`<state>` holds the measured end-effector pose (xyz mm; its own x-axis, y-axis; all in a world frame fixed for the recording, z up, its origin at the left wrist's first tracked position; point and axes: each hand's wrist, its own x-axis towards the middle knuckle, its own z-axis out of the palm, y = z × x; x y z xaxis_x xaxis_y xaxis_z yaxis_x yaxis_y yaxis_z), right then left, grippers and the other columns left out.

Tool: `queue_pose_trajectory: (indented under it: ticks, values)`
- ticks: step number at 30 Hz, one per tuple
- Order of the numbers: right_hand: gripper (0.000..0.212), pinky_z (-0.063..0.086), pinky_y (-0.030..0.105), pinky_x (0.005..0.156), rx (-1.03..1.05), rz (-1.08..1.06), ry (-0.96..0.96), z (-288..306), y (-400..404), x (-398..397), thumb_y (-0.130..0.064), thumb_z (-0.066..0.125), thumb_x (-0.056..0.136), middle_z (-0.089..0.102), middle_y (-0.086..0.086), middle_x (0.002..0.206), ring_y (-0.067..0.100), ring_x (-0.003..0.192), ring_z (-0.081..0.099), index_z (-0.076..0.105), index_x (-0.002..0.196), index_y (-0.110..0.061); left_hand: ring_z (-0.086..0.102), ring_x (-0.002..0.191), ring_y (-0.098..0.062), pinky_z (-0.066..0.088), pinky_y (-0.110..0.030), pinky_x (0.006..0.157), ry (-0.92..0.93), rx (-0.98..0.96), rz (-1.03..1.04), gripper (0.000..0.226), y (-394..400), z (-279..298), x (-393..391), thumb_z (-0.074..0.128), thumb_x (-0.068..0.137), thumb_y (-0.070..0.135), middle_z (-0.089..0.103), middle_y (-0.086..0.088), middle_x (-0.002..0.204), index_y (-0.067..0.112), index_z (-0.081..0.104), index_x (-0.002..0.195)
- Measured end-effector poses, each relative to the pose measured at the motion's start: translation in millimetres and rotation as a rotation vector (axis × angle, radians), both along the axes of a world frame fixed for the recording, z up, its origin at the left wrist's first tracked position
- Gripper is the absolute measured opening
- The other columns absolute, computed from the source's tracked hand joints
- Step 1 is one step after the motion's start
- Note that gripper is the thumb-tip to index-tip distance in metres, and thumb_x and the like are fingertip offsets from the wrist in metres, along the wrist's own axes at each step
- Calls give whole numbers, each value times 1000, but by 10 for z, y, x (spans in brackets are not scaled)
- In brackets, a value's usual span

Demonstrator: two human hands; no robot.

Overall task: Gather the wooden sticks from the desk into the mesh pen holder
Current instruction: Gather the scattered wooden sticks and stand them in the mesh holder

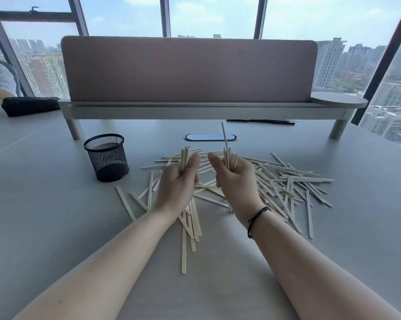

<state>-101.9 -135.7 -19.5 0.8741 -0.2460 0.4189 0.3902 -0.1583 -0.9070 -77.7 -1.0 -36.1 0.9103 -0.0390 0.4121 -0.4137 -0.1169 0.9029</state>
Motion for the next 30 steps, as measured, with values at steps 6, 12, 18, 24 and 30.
queue_pose_trajectory:
  ticks: [6,12,18,24,30]
  values:
    - [64,32,49,48,37,38,-34,65,5,-14,-32,72,90,31,34,56,47,51,30,30,64,8,42,40,-15,37,-36,56,-2,-4,-4,60,6,3,-3,51,101,51,41,8,43,22,47,48]
    - [61,36,50,48,51,26,-23,109,-12,-13,-28,79,83,32,34,60,48,52,34,32,70,9,41,38,-18,39,-33,49,14,-21,14,60,-15,19,-28,56,101,42,44,5,43,-2,48,62]
    - [65,27,49,51,66,55,12,120,-2,-14,-38,71,85,23,30,59,45,54,23,23,64,1,31,41,-20,31,-32,49,70,-70,4,61,-16,21,-23,65,96,40,33,-2,46,5,33,58]
    - [64,20,38,52,144,40,121,175,3,-36,-44,65,80,21,14,56,28,52,15,26,58,2,22,39,-17,23,-24,47,170,-156,-72,67,28,184,-32,57,100,34,25,2,40,23,31,40]
    - [66,20,21,47,158,155,39,324,-2,-103,-21,58,98,22,-7,40,12,38,16,29,38,-22,22,36,-15,26,-24,46,158,-259,-31,74,364,489,78,50,103,32,24,3,36,26,29,32]
